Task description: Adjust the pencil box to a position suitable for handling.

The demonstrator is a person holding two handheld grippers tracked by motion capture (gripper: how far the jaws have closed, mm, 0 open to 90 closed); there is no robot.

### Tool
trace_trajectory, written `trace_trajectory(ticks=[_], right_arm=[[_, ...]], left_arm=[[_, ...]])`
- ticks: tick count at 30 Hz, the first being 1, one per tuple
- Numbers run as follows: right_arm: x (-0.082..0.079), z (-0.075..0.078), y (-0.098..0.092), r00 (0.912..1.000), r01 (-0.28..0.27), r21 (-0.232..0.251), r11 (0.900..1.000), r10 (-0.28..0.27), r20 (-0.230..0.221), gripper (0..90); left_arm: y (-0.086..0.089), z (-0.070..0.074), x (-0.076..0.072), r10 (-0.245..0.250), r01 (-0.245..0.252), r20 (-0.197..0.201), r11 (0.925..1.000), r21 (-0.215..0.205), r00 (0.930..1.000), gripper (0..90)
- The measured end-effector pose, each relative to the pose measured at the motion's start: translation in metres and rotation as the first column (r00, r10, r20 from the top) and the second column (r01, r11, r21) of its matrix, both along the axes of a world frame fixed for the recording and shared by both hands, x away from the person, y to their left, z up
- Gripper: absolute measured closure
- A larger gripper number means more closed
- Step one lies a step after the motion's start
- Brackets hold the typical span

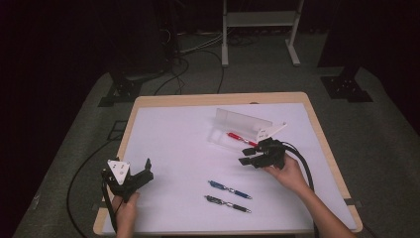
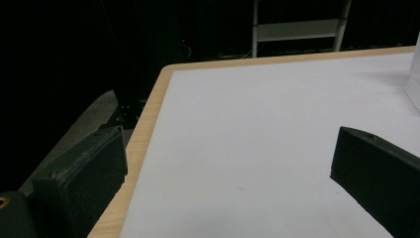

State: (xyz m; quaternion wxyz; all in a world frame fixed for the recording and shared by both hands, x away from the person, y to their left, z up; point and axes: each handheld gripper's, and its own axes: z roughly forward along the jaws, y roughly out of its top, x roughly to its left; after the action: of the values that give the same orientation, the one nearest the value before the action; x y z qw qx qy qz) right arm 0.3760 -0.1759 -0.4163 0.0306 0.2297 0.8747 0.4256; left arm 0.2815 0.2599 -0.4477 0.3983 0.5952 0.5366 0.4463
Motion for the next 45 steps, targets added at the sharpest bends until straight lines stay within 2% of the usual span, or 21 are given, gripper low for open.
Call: trace_trajectory(ticks=[9, 17, 22, 31, 45], right_arm=[[-0.023, -0.003, 0.013, 0.999, -0.044, 0.005, 0.999, 0.044, -0.003, 54.9], [-0.033, -0.009, 0.02, 0.9979, -0.064, -0.003, 0.998, 0.064, -0.013, 54.0], [-0.04, -0.013, 0.023, 0.9967, -0.076, 0.01, 0.997, 0.077, -0.027, 53.6], [-0.053, -0.022, 0.034, 0.9944, -0.1, -0.032, 0.994, 0.099, -0.036, 55.8], [-0.058, -0.037, 0.046, 0.9931, -0.113, -0.106, 0.988, 0.109, -0.045, 61.0]], left_arm=[[0.001, 0.0, 0.0, 0.004, -0.004, 0.001, 1.0, -0.003, 1.0, 0.4], [0.0, 0.0, -0.001, 0.0, 0.0, 0.001, 1.0, -0.001, 1.0, 0.4], [0.0, 0.0, -0.001, -0.002, 0.002, -0.001, 1.0, 0.001, 1.0, 0.4], [0.0, 0.001, -0.001, 0.0, 0.0, -0.001, 1.0, 0.0, 1.0, 0.4], [0.0, 0.0, -0.001, 0.001, -0.001, 0.0, 1.0, 0.0, 1.0, 0.4]])
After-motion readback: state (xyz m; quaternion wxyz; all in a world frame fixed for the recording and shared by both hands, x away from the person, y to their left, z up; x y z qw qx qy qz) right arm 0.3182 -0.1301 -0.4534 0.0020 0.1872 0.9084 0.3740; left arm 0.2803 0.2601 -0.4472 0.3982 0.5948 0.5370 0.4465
